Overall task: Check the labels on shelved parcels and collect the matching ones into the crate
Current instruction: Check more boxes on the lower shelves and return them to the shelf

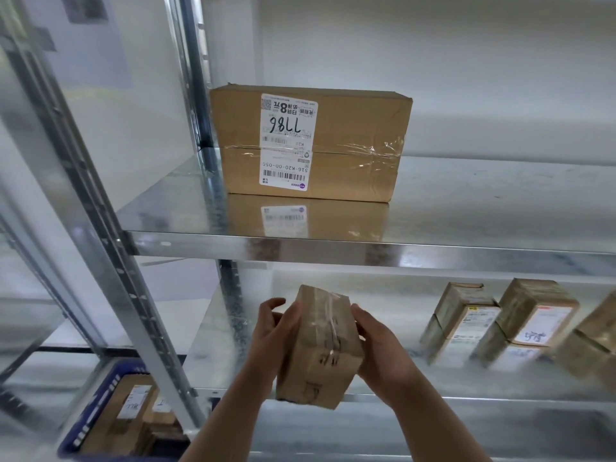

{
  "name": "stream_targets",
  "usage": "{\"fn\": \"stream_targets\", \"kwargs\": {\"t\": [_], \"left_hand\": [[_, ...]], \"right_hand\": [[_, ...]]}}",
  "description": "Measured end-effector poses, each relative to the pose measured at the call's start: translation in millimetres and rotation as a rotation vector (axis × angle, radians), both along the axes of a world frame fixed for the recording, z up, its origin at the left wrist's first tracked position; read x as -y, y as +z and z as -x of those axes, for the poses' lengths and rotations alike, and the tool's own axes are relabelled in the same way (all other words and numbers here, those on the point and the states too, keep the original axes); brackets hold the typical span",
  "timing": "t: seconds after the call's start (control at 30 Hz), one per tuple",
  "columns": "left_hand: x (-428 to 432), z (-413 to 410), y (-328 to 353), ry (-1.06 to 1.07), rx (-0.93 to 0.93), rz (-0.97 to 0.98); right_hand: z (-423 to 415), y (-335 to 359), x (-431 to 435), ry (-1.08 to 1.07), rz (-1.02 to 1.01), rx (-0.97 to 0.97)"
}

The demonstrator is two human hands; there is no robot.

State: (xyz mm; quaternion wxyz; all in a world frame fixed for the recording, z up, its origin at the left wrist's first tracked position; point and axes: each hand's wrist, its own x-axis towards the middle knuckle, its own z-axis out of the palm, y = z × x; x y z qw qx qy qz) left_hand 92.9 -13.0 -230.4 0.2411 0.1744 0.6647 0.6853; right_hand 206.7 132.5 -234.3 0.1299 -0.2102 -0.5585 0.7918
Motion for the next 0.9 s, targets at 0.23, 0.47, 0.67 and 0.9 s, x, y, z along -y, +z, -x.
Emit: {"fn": "stream_targets", "kwargs": {"t": [0.23,0.47,0.67,0.9], "left_hand": [[-4.5,15.1,-0.2,-0.024,-0.104,0.096],[-8.1,6.1,10.0,0.005,-0.093,0.021],[-12.8,-3.1,7.9,0.010,-0.029,-0.073],[-8.0,0.2,2.7,-0.216,0.048,-0.084]], "right_hand": [[-2.4,0.9,1.0,-0.101,-0.029,-0.082],[1.6,7.9,2.8,-0.209,0.009,-0.176],[2.5,8.7,-1.7,-0.079,-0.056,-0.237],[-7.4,9.5,0.9,0.054,-0.045,-0.237]]}}
